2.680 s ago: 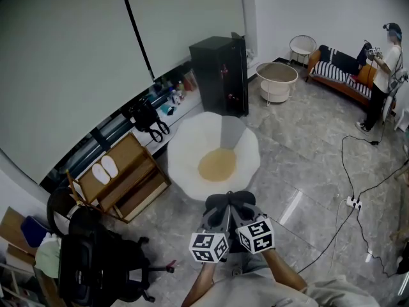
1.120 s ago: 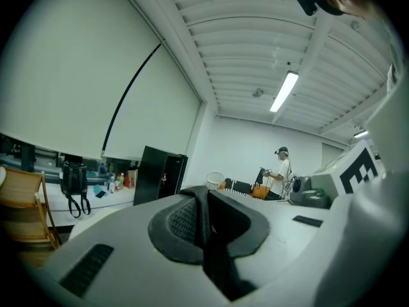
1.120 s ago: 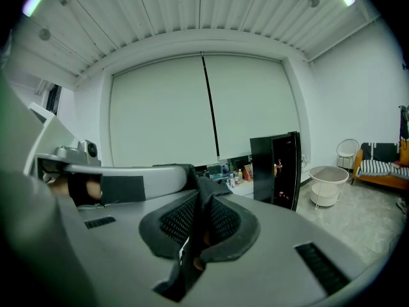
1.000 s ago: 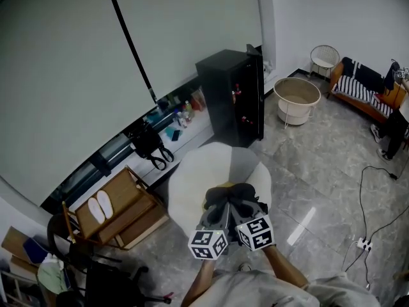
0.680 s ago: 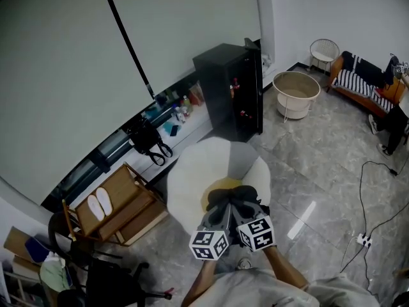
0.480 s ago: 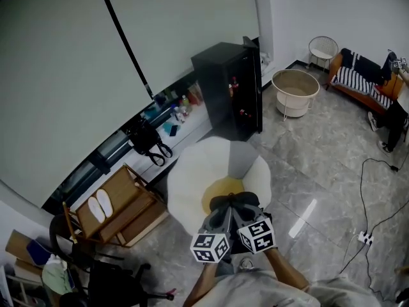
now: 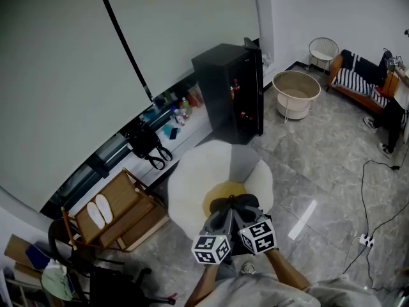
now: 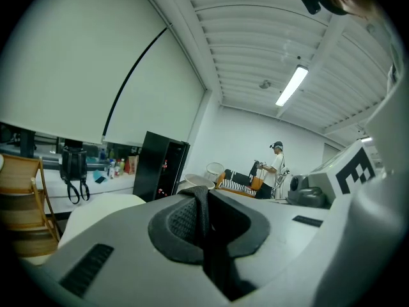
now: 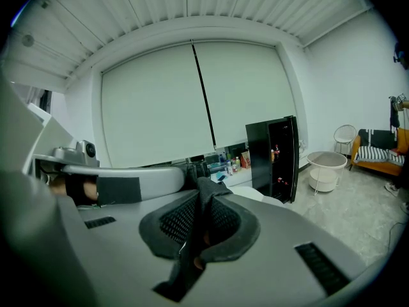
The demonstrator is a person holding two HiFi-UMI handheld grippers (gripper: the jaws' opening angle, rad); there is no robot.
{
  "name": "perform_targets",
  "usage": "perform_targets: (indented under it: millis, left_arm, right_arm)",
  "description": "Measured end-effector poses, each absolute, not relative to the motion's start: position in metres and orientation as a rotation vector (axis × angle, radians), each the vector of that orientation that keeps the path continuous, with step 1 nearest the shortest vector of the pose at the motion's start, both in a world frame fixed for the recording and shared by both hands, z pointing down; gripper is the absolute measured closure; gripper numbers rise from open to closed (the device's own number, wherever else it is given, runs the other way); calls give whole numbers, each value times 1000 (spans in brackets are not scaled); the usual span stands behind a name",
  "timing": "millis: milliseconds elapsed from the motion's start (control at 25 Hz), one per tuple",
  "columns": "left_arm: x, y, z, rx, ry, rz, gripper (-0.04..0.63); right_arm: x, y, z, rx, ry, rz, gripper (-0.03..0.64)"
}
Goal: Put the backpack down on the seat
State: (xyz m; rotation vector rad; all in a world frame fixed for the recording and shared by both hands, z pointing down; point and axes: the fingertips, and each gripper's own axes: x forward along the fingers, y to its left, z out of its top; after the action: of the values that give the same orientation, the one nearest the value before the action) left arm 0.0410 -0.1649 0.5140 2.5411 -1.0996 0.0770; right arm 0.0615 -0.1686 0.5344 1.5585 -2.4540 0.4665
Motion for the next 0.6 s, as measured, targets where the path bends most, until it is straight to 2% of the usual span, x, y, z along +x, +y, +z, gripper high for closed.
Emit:
perform_targets:
  millis: [600]
  left_arm:
    - [4, -304, 485, 2588, -1071, 26, 549]
  right_arm:
    - [26, -310, 506, 1612, -2453, 422, 574]
